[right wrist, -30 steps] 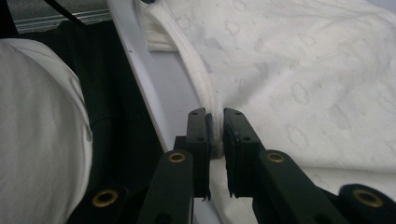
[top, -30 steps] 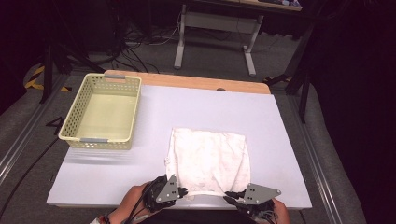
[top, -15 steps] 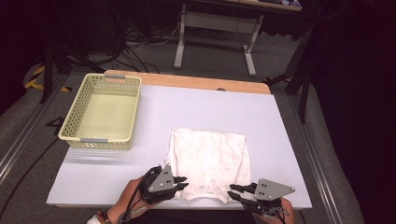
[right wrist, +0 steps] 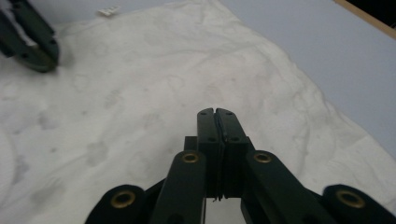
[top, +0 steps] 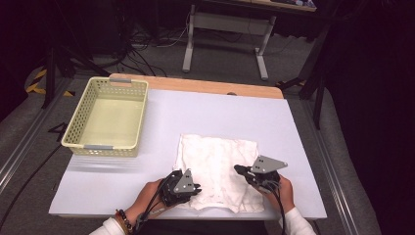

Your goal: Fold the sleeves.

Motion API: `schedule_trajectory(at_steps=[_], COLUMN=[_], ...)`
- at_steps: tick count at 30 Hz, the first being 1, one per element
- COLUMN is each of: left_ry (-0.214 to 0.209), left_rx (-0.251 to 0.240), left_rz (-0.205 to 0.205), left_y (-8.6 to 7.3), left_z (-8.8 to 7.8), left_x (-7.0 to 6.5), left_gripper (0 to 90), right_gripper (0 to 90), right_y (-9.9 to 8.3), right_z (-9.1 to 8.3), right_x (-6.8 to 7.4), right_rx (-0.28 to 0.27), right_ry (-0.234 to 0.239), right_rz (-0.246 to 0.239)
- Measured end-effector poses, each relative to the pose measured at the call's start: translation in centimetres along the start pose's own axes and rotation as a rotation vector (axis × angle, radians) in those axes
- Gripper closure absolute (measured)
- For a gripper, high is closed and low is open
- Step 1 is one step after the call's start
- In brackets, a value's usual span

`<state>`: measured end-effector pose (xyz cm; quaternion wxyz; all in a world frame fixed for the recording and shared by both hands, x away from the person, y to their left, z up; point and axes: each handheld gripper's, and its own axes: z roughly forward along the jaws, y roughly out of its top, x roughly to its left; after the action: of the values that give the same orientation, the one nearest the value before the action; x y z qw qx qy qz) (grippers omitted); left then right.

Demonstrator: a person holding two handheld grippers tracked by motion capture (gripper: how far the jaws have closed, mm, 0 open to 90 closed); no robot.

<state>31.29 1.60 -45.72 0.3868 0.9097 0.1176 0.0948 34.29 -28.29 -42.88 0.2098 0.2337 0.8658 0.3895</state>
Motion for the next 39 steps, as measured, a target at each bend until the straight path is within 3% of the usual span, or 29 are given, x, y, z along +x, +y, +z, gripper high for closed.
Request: schedule_trajectory(at_steps=[2, 7, 11, 14, 17, 20, 22, 24, 25, 26, 28, 35, 39], left_ry=[0.002, -0.011, -0.002, -0.004, 0.001, 0.001, -0.002, 0.016, 0.017, 0.021, 0.061, 0.163, 0.215], left_rx=[0.014, -0.006, -0.011, -0.009, -0.011, -0.005, -0.010, -0.033, -0.078, -0.092, -0.122, -0.136, -0.098], left_rz=[0.013, 0.001, 0.010, 0.003, 0.009, 0.008, 0.001, -0.002, -0.027, -0.035, -0.043, -0.084, -0.110], left_y=[-0.1, -0.4, -0.5, -0.5, -0.5, -0.5, -0.5, -0.4, -0.2, -0.2, 0.2, 1.3, 1.0], left_z=[0.2, 0.3, 0.4, 0.3, 0.4, 0.3, 0.3, 0.0, -0.4, -0.5, -1.0, -0.3, 1.0], left_x=[-0.1, 0.0, -0.2, -0.2, -0.3, -0.3, -0.1, 0.3, 0.9, 1.1, 2.0, 5.9, 7.7], left_gripper=[82.1, 84.4, 85.3, 85.6, 85.6, 85.7, 85.5, 85.4, 85.8, 87.8, 89.1, 89.4, 89.4], right_gripper=[90.0, 90.0, 90.0, 90.0, 90.0, 90.0, 90.0, 90.0, 90.0, 90.0, 90.0, 90.0, 90.0], right_y=[0.0, -0.7, -1.2, -1.4, -1.9, -2.4, -2.5, -2.5, -2.5, -2.5, -2.5, -2.6, -2.6], right_z=[0.9, 2.9, 3.5, 3.6, 3.5, 3.1, 3.1, 3.1, 3.1, 3.1, 3.1, 3.1, 3.2], right_x=[-0.9, -3.6, -5.2, -6.2, -7.7, -9.0, -9.2, -9.2, -9.2, -9.1, -9.1, -9.0, -9.0], right_rx=[0.013, 0.083, 0.108, 0.144, 0.156, 0.162, 0.161, 0.164, 0.163, 0.161, 0.159, 0.157, 0.158], right_ry=[-0.005, -0.033, -0.058, -0.123, -0.193, -0.237, -0.249, -0.253, -0.254, -0.255, -0.254, -0.257, -0.261], right_rz=[0.021, 0.077, 0.117, 0.106, 0.141, 0.195, 0.207, 0.204, 0.204, 0.205, 0.208, 0.218, 0.217])
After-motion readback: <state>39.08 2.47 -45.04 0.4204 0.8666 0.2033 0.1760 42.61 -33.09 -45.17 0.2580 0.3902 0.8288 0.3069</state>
